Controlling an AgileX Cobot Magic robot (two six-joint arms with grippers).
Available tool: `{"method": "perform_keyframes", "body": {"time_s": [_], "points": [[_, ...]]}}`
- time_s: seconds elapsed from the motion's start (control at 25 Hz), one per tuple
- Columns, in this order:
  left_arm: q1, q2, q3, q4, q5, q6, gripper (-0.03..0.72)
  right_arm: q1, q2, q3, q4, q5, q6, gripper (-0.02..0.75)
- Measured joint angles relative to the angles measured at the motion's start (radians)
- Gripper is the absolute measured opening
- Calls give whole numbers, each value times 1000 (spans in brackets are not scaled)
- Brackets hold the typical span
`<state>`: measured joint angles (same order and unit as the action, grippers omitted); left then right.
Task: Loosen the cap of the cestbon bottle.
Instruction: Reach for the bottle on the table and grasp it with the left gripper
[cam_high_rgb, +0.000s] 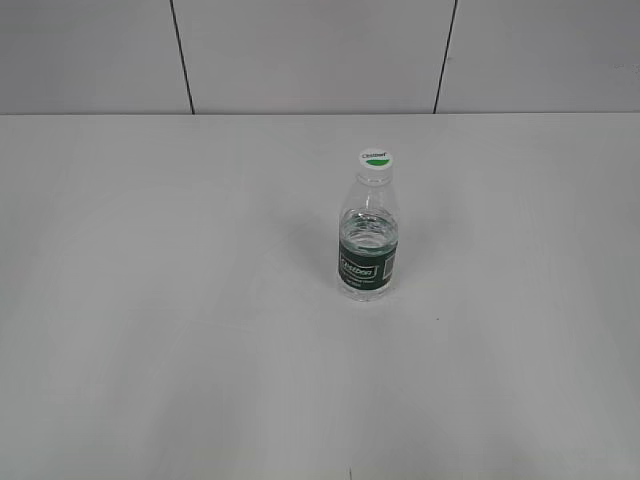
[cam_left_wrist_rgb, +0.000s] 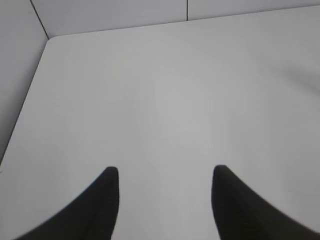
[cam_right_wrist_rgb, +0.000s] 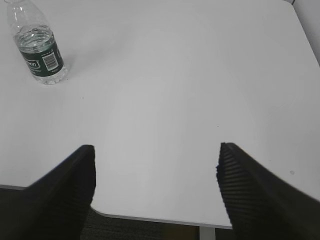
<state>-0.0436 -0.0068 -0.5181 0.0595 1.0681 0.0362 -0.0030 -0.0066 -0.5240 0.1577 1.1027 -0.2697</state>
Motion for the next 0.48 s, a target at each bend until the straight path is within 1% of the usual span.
{"method": "perform_keyframes", "body": {"time_s": [0.24, 0.48], "points": [[0, 0, 0, 2, 0, 0, 372, 0, 0, 6, 2, 0, 0, 581], [0, 0, 0, 32, -1, 0, 372, 0, 0, 10, 3, 1, 1, 581]]}}
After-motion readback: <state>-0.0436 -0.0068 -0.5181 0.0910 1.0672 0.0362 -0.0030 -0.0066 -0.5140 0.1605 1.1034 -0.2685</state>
